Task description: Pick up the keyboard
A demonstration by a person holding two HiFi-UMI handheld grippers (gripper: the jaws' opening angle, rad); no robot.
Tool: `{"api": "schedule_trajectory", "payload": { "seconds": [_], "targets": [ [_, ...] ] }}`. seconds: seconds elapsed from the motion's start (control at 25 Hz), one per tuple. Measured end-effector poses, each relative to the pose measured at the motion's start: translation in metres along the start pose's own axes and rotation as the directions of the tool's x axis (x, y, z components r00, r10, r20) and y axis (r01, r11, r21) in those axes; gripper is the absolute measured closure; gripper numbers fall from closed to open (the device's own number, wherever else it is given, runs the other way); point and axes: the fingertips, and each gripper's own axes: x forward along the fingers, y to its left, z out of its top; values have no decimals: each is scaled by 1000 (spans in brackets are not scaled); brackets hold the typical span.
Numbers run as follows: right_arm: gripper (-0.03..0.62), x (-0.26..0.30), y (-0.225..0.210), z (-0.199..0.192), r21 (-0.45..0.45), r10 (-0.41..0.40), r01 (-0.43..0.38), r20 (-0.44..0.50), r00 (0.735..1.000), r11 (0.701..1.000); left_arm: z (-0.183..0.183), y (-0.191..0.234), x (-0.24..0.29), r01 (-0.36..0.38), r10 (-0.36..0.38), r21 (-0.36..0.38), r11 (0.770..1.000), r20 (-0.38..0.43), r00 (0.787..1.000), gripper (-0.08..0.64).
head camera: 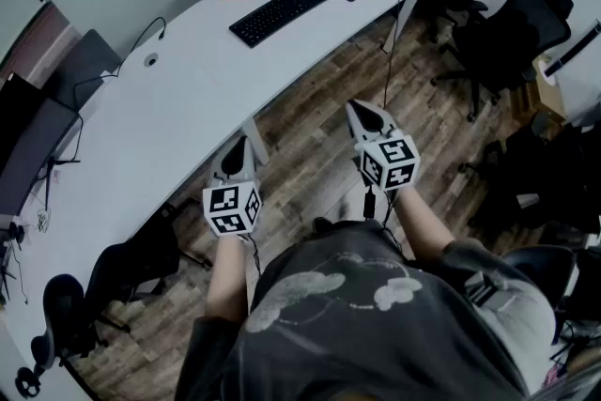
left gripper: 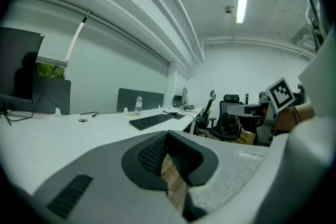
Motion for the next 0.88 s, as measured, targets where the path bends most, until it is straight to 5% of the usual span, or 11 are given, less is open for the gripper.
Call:
{"api": "schedule_trajectory", "payload": {
  "seconds": [0.88],
  "targets": [
    [603, -8, 9, -16, 40, -33, 33, 8, 999, 999, -26, 10, -8, 68, -70, -47, 997, -44, 997, 557]
  ]
}}
